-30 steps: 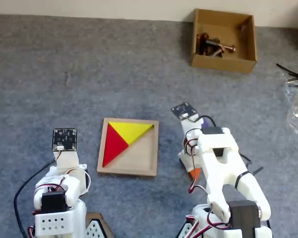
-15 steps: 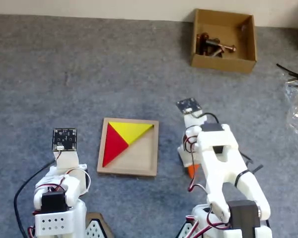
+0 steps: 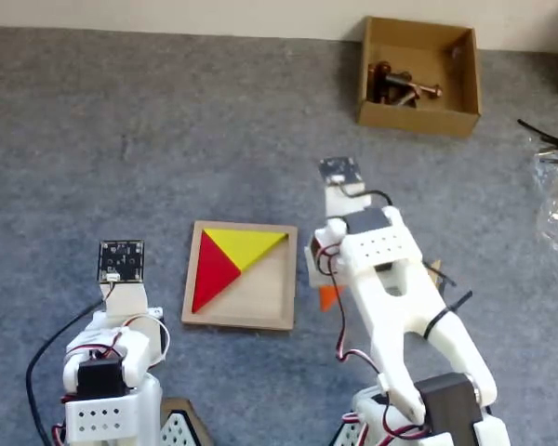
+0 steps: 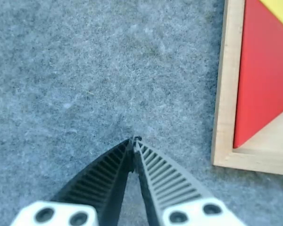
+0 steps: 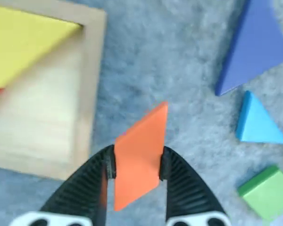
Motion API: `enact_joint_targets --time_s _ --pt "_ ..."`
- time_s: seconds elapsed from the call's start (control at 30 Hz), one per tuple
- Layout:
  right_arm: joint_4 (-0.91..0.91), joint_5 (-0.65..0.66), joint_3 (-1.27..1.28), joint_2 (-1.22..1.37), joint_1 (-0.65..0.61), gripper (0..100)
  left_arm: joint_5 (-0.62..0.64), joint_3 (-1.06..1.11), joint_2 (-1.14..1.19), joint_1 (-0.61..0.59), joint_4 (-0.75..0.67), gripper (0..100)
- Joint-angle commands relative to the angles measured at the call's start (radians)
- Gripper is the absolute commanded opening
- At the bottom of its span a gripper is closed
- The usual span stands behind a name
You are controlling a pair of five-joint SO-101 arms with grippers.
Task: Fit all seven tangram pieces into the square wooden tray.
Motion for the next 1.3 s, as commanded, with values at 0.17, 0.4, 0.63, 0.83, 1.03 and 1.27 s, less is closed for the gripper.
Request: enact_joint_targets --time_s 0.17,0.4,0.63,0.83,1.03,1.27 --pt "0.131 -0.14 -0.282 -0.041 -0.108 1.1 0.002 0.021 0.007 -0.008 0.008 0" --pt "0.14 -0.207 -0.383 -0.041 -0.156 1.1 0.002 0.021 0.007 -0.008 0.008 0" --pt "0.154 -0.204 -0.386 -0.041 -0.15 1.1 0.002 0.021 0.007 -0.008 0.008 0" --pt "0.214 -0.203 -0.492 0.031 -0.125 1.1 0.002 0.021 0.007 -0.008 0.008 0" --pt "0.374 -0.203 -0.751 0.271 -0.119 1.1 0.002 0.021 0.007 -0.008 0.008 0" --pt "0.397 -0.21 -0.872 0.433 -0.166 1.1 0.002 0.021 0.007 -0.008 0.008 0"
